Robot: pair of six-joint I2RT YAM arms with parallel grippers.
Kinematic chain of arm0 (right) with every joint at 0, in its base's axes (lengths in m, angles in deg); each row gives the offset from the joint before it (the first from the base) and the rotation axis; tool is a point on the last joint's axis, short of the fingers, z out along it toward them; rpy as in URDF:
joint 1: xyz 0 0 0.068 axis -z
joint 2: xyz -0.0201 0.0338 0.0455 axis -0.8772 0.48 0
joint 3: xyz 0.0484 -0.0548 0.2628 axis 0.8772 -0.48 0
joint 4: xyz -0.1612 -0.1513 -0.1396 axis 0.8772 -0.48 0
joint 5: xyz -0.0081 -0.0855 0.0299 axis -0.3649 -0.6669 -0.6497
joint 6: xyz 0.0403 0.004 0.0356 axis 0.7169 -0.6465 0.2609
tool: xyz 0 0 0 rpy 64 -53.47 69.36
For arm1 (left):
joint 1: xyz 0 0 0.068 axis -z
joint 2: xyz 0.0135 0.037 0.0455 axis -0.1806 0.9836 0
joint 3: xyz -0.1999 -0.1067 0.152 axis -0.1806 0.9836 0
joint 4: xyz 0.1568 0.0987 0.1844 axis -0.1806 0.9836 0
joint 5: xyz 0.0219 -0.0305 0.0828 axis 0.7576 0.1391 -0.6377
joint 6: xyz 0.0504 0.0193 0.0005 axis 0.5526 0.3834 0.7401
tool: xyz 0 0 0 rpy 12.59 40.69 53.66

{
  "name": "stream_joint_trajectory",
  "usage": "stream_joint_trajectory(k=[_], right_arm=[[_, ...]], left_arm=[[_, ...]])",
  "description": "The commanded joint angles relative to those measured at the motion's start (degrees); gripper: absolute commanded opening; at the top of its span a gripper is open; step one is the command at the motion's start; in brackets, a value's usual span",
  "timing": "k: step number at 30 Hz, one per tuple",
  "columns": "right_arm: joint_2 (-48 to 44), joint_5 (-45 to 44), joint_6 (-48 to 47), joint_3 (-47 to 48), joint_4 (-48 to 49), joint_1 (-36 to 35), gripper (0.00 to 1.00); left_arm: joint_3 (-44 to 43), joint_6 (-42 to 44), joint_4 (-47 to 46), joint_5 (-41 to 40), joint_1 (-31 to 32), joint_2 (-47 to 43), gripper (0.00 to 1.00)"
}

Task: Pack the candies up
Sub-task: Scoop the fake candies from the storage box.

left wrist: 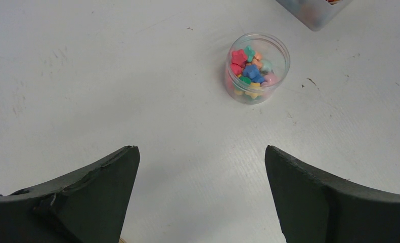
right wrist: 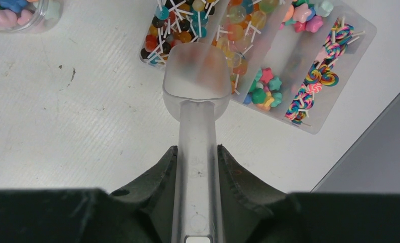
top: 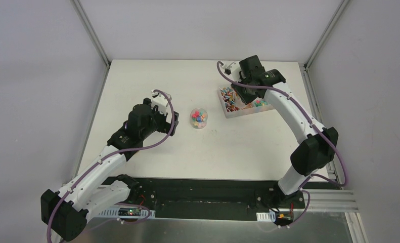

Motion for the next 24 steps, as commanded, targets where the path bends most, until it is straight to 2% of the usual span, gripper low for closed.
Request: stream_joint_trajectory(k=[1,12,24], right_arm=[[2.45,-1.18,1.71,2.44,-0.69,-1.88,0.00],[8.71,-3.39,4.37,-0.45,2.87,-5.73,0.00],[2.36,-4.97,6.71,-14.26,13.00,-5.95,0.00]], left_arm=[[-0.22,0.29,-1.32,-0.85,-0.14,-0.87,0.99],[-0.13,0.59,-1.29,-1.98,-0.14,-1.65,0.99],[-0.10,0.64,-1.29,-2.23,-0.14,-1.99,0.99]])
